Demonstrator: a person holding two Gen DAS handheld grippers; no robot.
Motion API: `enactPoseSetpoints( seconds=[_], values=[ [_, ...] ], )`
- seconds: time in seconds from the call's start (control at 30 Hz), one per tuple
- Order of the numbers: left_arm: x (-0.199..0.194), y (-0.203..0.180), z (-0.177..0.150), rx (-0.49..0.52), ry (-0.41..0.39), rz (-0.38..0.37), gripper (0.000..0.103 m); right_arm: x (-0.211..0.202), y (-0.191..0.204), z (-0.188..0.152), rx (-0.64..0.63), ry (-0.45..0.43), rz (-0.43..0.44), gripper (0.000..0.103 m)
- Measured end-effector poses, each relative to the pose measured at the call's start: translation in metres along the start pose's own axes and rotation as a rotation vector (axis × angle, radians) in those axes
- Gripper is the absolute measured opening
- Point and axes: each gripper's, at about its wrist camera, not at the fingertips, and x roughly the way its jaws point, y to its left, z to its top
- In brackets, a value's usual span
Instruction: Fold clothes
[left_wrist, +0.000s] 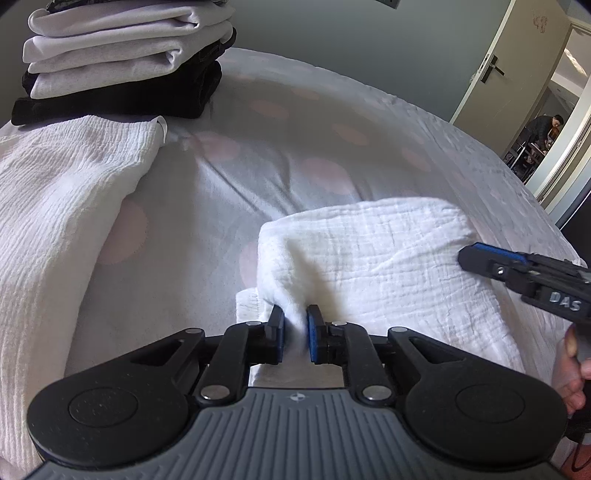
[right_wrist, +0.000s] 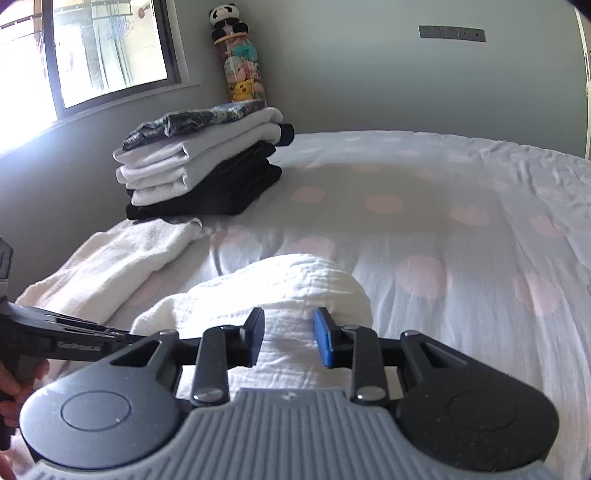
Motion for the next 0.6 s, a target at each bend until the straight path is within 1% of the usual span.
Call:
enactPoseSetpoints(
  seconds=[0.07, 0.2, 0.33, 0.47, 0.6],
  values=[
    [0.004, 0.002, 0.000, -0.008, 0.005, -0.018, 0.018, 0.017, -0.005, -0.004, -0.009, 0.047, -0.029, 0.031],
    [0.012, 0.006, 0.001, -0.018, 0.021, -0.027, 0.018, 0.039, -0.016, -0.015, 0.000, 0.090, -0.036, 0.030],
    [0.013, 0.002, 0.000, 0.027, 0.015, -0.012, 0.018, 0.052, -0.017, -0.013, 0.008, 0.111, -0.043, 0.030],
    [0.002, -0.003, -0.002, 0.045, -0.017, 0.002, 0.019, 0.041, -0.013, -0.007, -0.004, 0.105, -0.044, 0.030],
    [-0.024, -0.010, -0.005, 0.047, -0.066, 0.046, 0.033, 0.005, -0.010, -0.006, 0.016, 0.048, -0.035, 0.031]
  ],
)
